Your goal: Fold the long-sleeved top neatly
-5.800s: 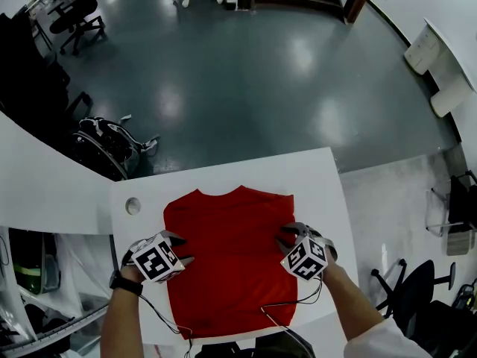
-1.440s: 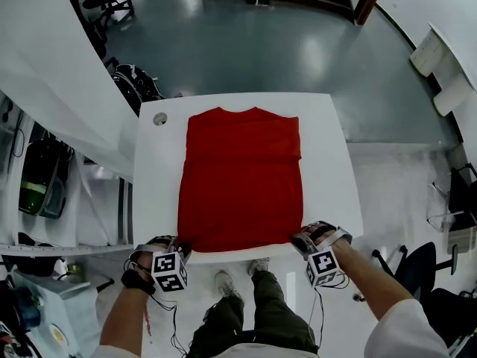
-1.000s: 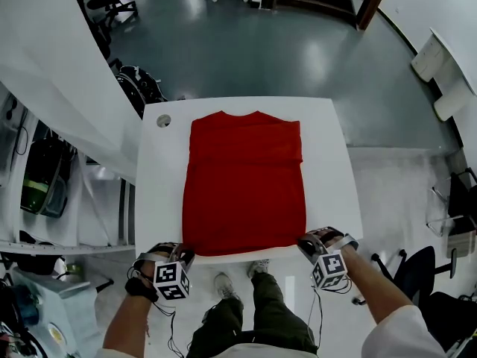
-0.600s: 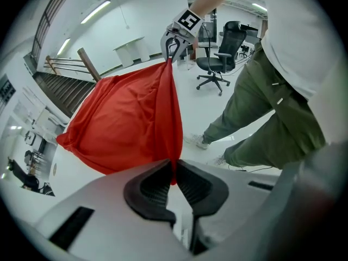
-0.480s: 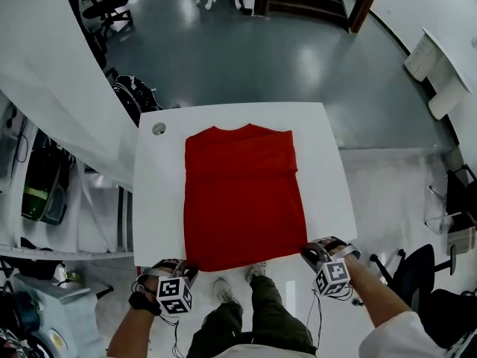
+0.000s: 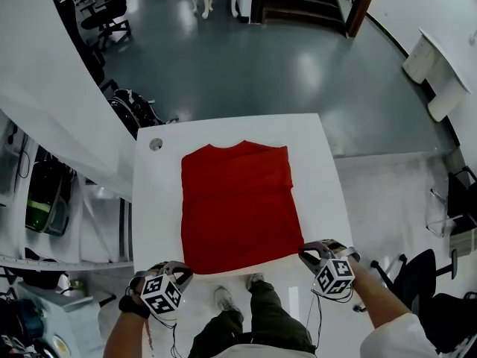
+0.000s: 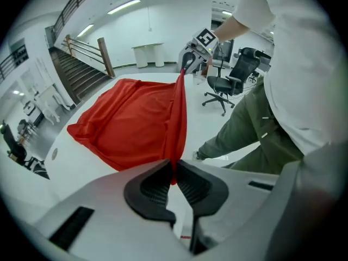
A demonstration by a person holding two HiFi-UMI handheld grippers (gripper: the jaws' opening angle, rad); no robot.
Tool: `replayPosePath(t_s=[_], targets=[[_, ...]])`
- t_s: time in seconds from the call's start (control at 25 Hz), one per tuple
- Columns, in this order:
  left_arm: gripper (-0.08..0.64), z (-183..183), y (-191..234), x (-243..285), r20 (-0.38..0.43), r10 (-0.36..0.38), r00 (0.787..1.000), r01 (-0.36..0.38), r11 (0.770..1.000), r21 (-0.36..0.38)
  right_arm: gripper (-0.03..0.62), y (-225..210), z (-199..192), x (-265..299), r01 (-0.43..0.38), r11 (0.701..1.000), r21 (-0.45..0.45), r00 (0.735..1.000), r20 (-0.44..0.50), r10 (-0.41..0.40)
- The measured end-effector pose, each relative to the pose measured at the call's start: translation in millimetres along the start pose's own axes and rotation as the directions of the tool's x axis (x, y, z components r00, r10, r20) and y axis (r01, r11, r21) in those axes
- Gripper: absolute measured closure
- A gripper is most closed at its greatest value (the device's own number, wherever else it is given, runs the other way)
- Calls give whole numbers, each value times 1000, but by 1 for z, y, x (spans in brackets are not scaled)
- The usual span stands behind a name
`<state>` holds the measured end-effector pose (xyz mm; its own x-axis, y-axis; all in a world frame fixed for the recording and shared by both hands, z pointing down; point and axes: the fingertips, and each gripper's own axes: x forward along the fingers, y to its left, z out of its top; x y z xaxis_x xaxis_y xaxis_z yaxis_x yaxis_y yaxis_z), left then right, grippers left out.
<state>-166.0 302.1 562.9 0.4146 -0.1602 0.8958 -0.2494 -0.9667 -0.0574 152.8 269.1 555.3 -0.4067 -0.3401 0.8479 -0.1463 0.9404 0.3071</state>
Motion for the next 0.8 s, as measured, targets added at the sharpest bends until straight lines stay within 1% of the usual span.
replayPosePath(t_s=[0.16,0.28,0.56,0.8], targets=[[523,16,29,-14,-5,-3,1000,3,1000,-29,543,-35,10,-7,-13,997,71,998,54,10],[523,24,52,-21,-15,13,1000,-13,999,-50,543,-60,16,-10,-27,992,121,996,86,17],[523,33,111,-31,-60,60,996,-66,993,-100,545,-112,30,-1,-88,987,135,988,138,69],[523,39,155,-25,-98,107,989,-120,984,-134,545,-155,35,14,-105,986,133,982,171,81]])
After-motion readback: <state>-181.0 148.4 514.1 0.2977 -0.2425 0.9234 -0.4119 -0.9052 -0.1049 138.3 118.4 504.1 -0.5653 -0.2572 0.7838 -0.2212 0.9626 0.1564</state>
